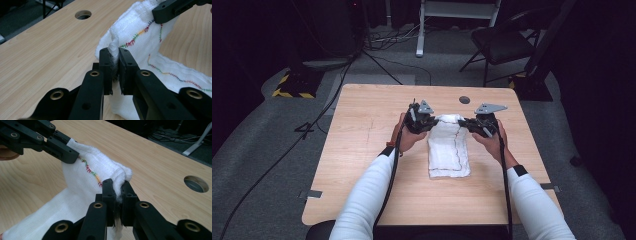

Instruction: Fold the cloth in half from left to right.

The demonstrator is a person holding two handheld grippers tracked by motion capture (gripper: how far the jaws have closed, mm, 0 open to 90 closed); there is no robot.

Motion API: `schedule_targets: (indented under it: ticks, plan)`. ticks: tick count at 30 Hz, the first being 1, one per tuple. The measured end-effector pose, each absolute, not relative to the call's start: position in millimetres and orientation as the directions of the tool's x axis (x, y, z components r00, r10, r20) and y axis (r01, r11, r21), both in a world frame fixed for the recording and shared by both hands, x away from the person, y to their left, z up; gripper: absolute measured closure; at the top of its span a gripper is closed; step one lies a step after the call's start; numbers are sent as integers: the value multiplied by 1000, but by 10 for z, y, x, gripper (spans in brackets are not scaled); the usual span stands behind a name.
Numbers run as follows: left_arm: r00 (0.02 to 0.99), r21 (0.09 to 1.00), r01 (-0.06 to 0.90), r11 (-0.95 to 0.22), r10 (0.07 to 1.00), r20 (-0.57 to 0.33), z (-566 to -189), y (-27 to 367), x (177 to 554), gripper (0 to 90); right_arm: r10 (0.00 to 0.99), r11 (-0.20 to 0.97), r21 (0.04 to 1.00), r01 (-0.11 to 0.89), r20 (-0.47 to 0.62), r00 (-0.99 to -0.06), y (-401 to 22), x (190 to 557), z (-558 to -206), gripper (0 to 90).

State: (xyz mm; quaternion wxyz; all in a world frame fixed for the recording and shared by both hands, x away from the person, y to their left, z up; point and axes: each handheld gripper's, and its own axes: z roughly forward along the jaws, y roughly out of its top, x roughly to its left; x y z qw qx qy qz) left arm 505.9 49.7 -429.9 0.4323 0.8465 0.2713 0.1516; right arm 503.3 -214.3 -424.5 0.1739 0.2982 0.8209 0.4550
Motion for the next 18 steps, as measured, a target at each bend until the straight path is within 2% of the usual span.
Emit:
schedule_targets:
  ticks: [18]
  plan:
    - [861,806,289,-517,509,18,-4345,592,4688,823,556,457,842,287,-18,-831,-2155,4681,-4271,851]
